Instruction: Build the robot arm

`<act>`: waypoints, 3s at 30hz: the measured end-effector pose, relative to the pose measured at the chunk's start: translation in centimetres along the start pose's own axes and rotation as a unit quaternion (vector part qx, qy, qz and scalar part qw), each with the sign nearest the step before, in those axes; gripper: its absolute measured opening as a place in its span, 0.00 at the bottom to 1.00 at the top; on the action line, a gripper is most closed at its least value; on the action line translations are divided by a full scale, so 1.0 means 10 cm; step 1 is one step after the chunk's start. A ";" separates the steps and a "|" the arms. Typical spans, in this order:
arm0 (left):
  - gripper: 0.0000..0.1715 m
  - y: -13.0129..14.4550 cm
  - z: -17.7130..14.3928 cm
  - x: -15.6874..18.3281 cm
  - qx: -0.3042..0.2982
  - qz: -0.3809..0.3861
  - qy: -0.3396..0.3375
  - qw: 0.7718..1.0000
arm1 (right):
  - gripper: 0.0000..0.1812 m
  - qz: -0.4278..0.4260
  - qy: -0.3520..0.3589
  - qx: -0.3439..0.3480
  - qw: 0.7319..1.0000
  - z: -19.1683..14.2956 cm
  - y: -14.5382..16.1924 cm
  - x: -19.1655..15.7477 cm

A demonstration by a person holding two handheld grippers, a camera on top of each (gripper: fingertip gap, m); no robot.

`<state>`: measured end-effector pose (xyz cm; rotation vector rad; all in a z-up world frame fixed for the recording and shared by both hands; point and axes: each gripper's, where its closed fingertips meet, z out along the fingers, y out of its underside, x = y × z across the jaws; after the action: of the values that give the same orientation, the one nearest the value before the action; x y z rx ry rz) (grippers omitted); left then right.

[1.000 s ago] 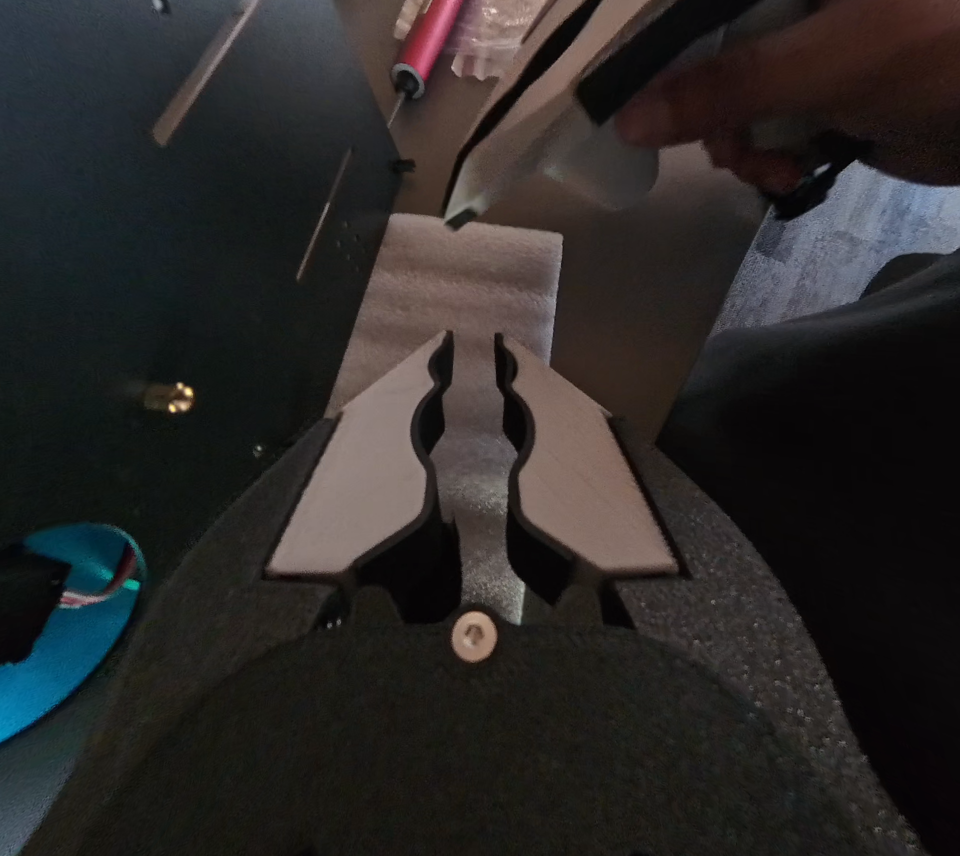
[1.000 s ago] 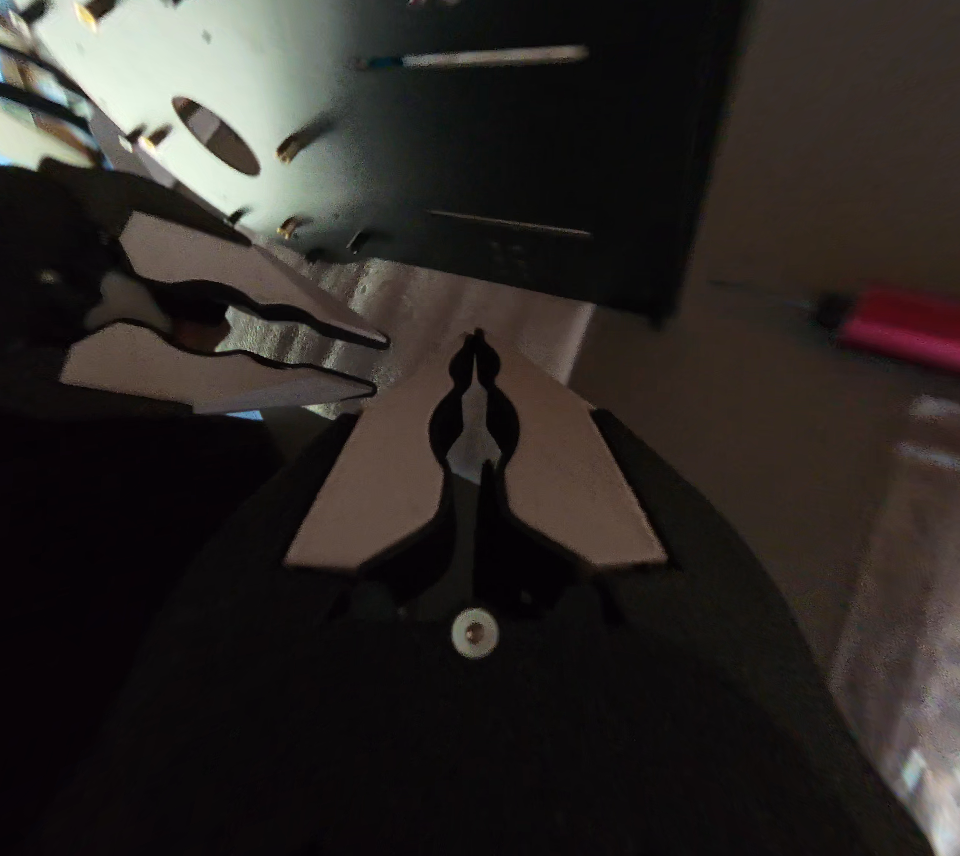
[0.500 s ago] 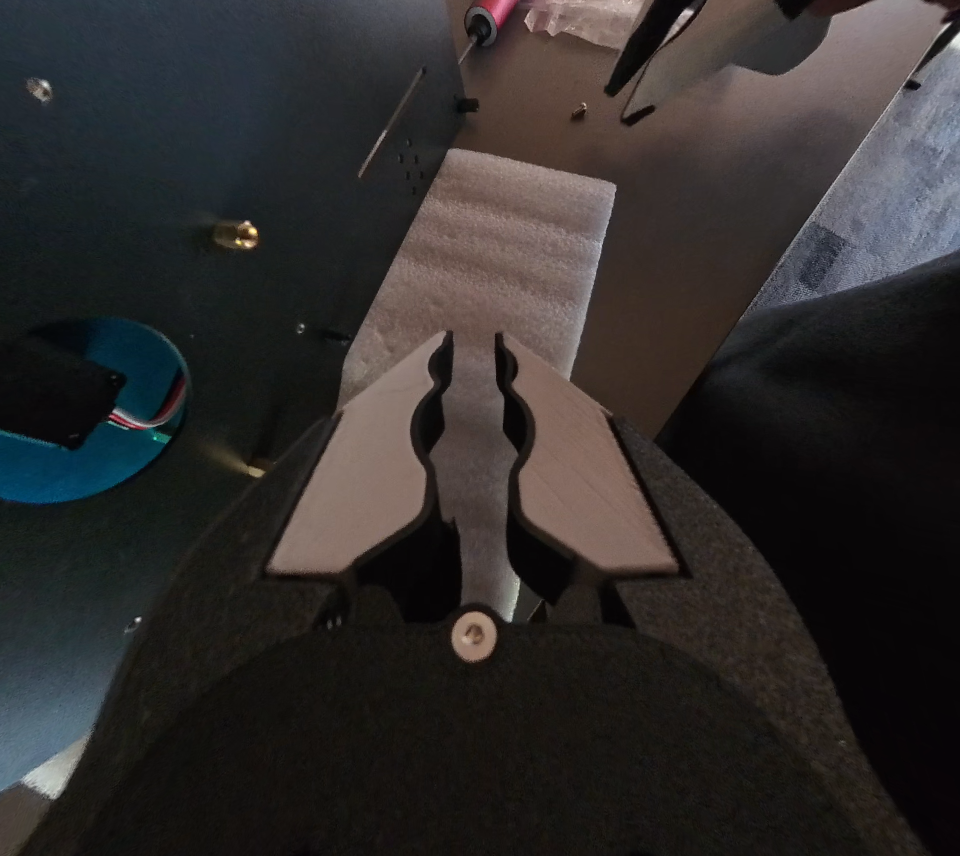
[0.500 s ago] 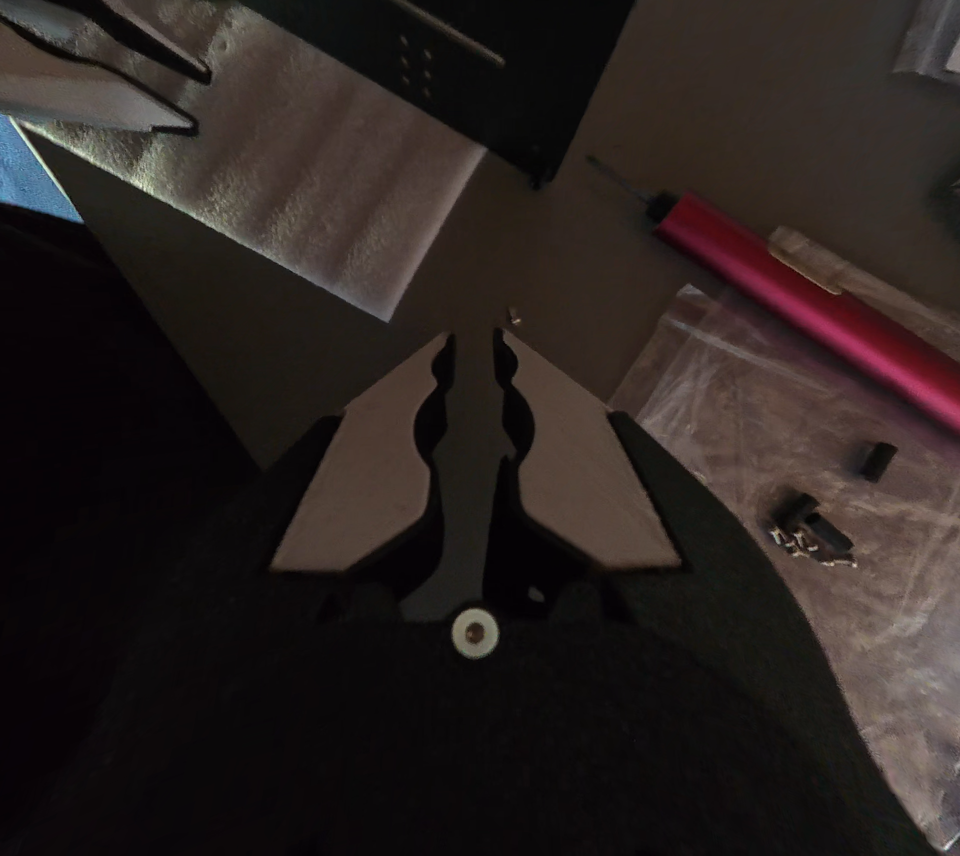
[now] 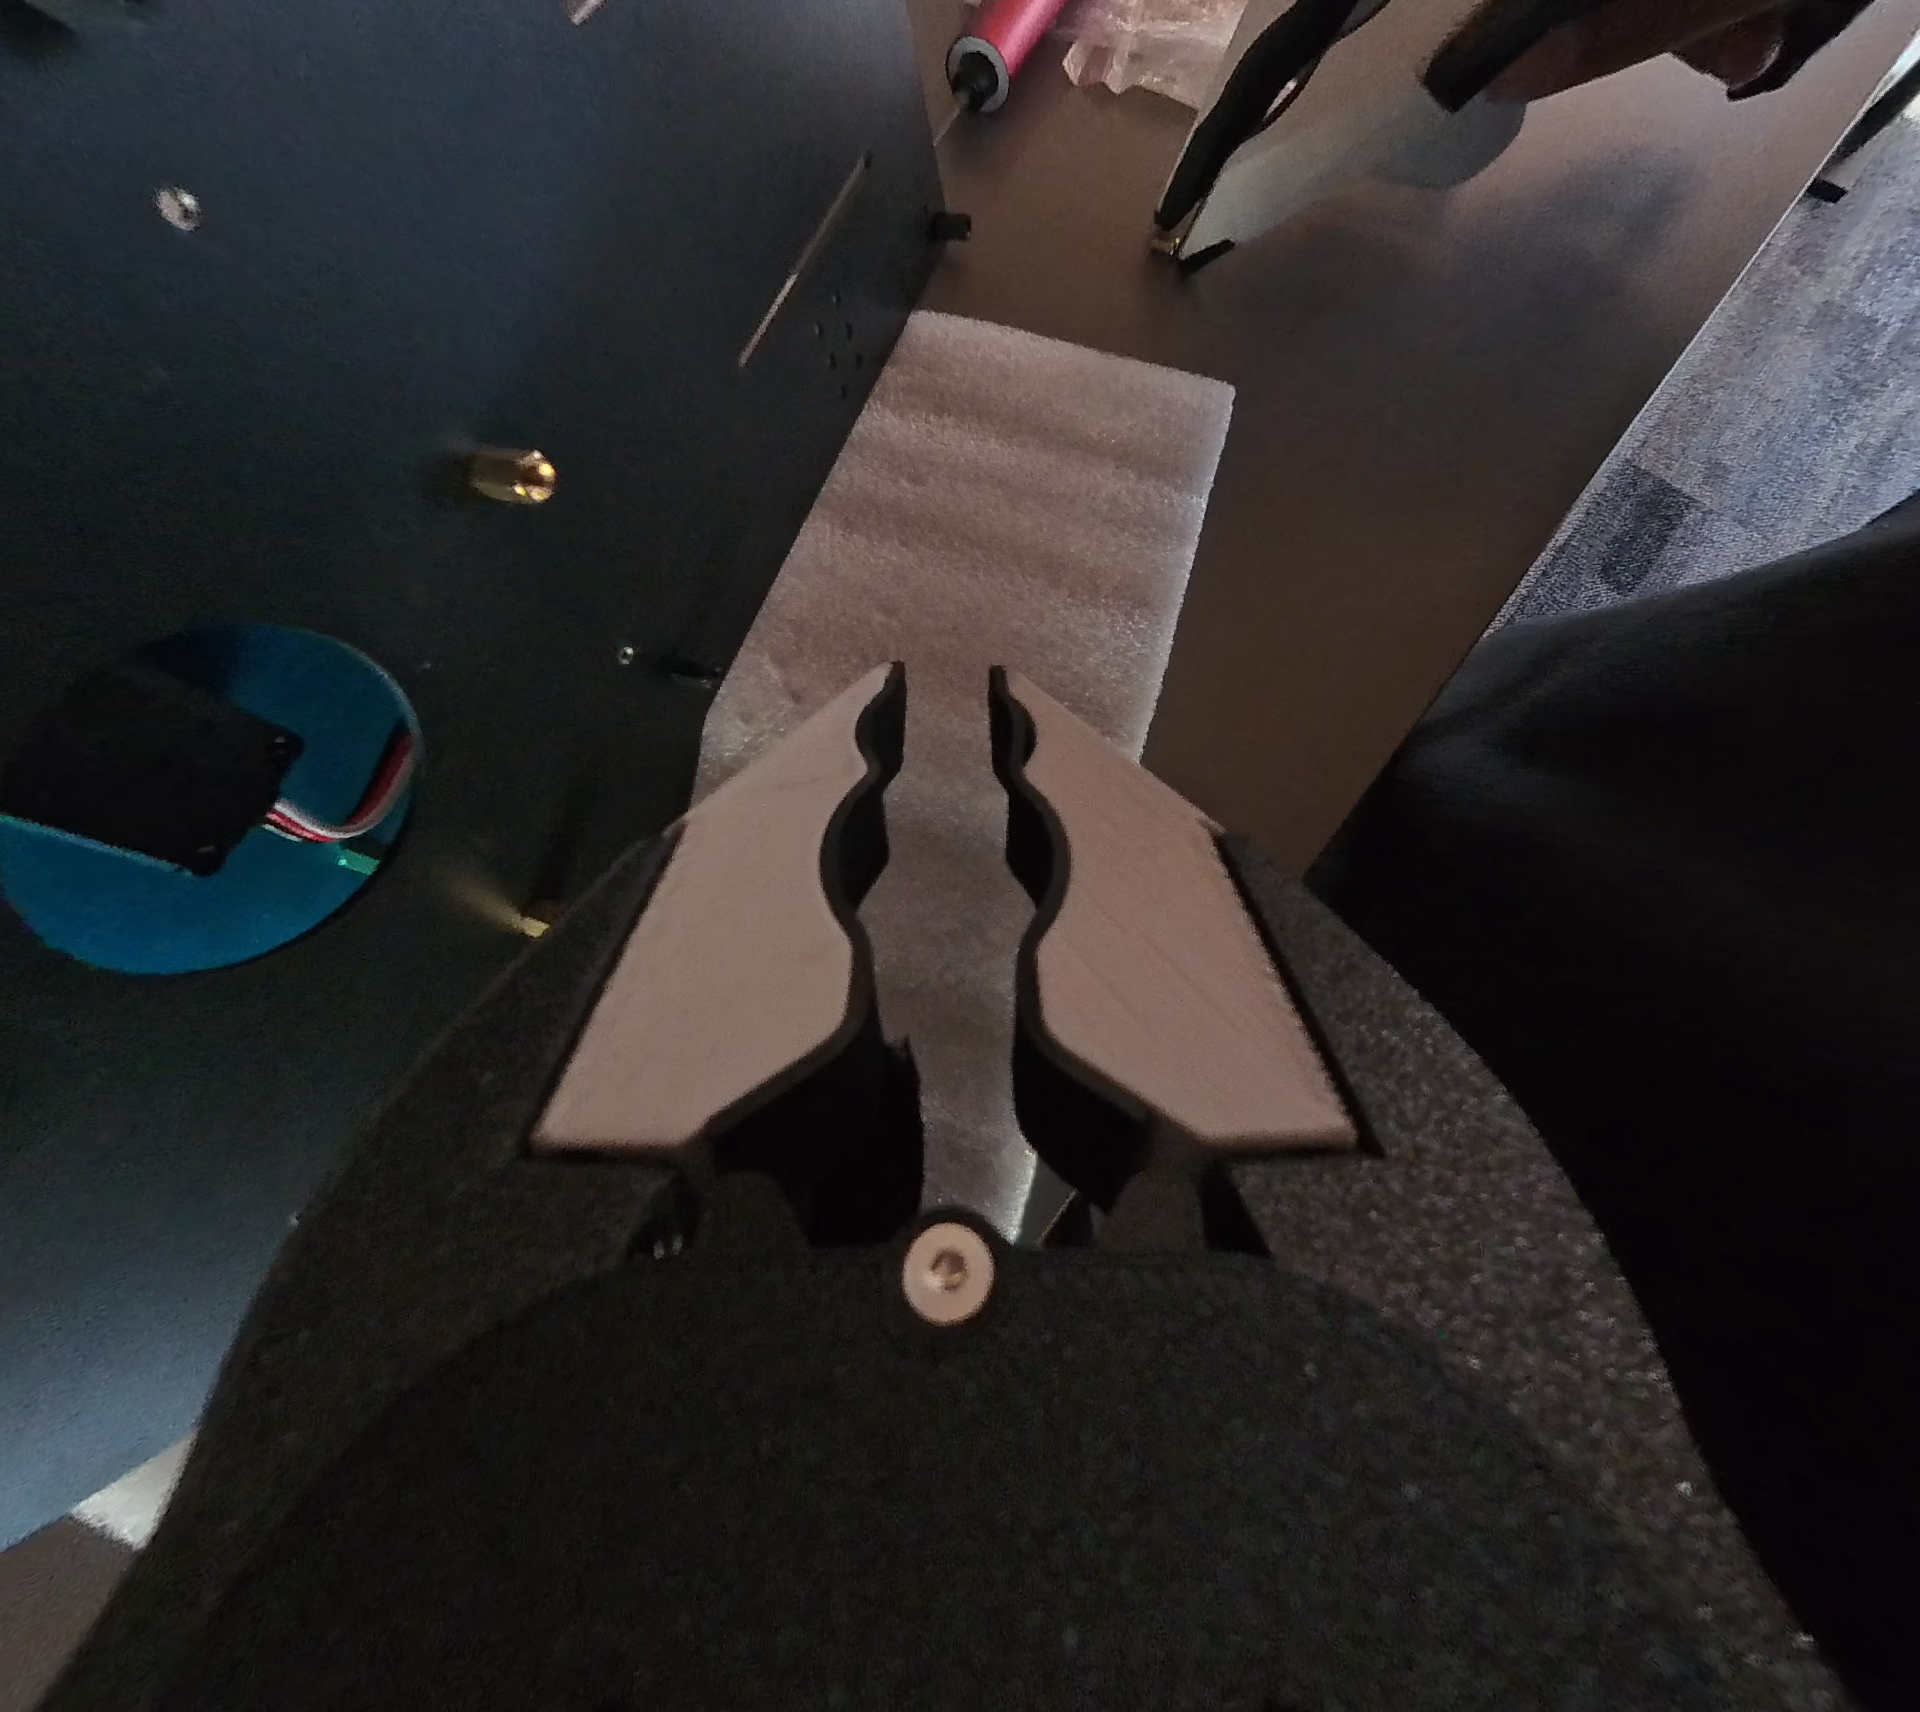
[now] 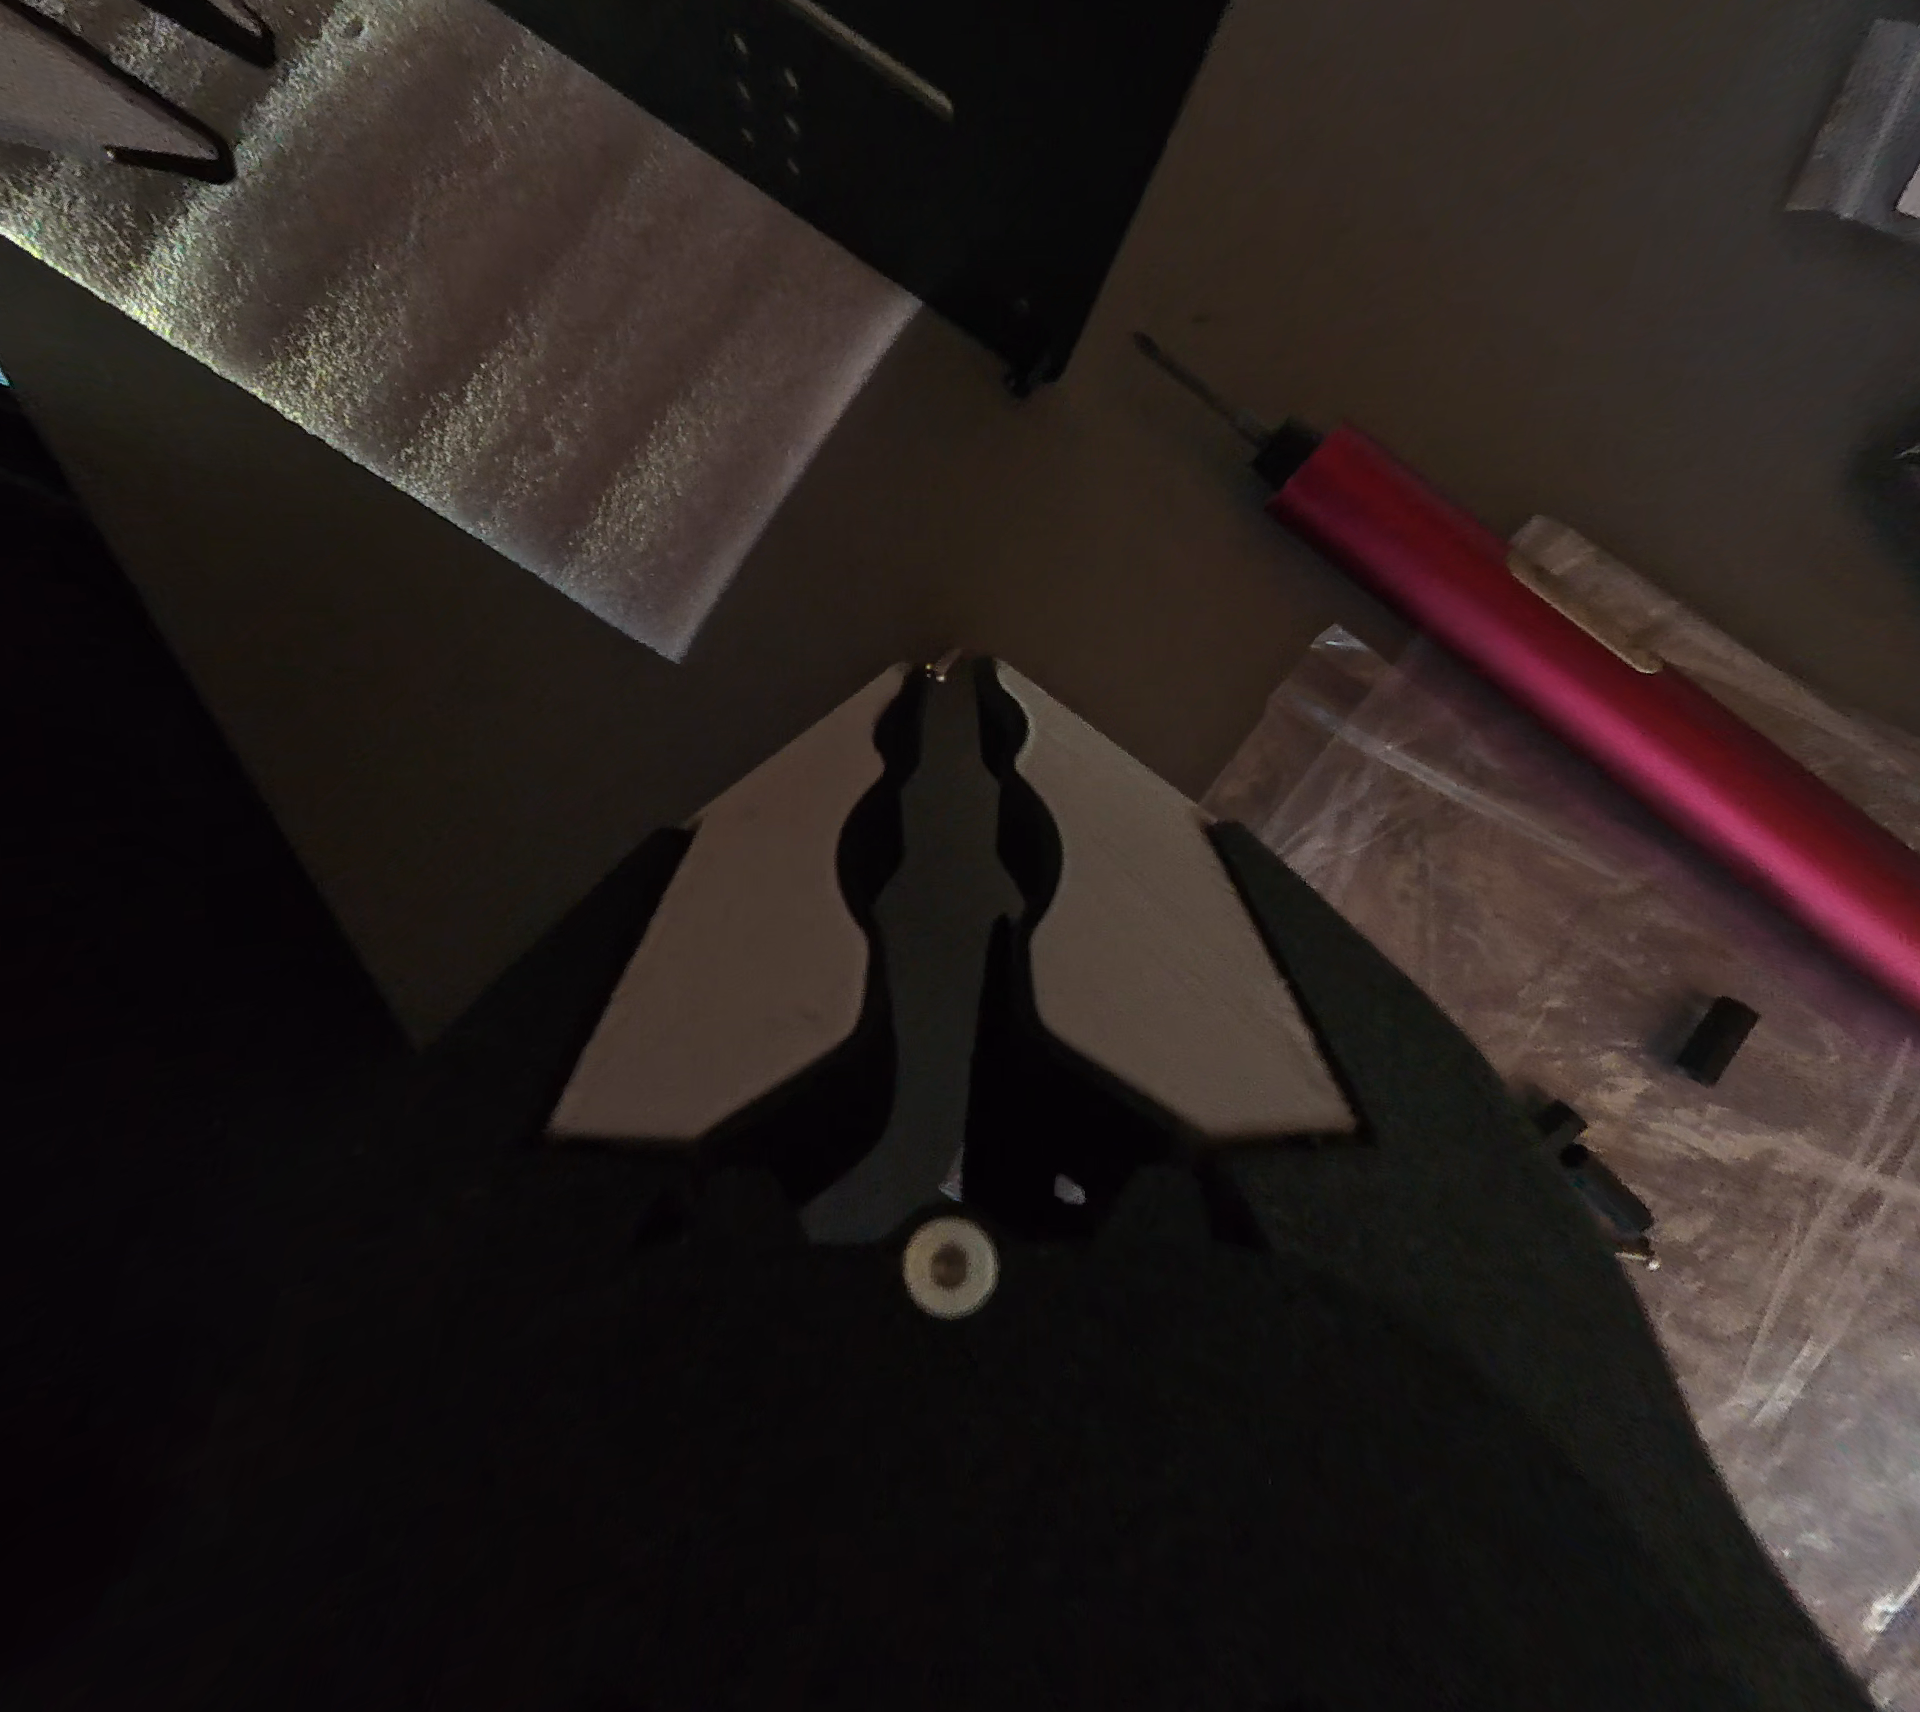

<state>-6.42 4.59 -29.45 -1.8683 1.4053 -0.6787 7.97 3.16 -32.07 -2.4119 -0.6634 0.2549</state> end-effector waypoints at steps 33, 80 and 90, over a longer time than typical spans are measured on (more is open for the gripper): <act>0.09 -0.70 -0.22 -0.02 0.061 0.012 0.033 0.998 | 0.00 0.015 -0.023 0.167 0.986 -0.20 -1.25 -0.03; 0.10 -1.42 -0.39 -0.17 0.092 0.055 0.068 0.992 | 0.00 0.024 0.013 0.249 0.968 -0.28 -1.29 0.02; 0.11 -1.54 -0.18 -1.09 -0.069 0.190 0.089 0.975 | 0.00 0.043 0.017 0.238 0.970 -0.35 -1.09 0.03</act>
<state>-1.57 17.37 -16.32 -1.6000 1.9052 -0.5776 5.03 8.93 -22.68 -1.9785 -0.4229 0.3635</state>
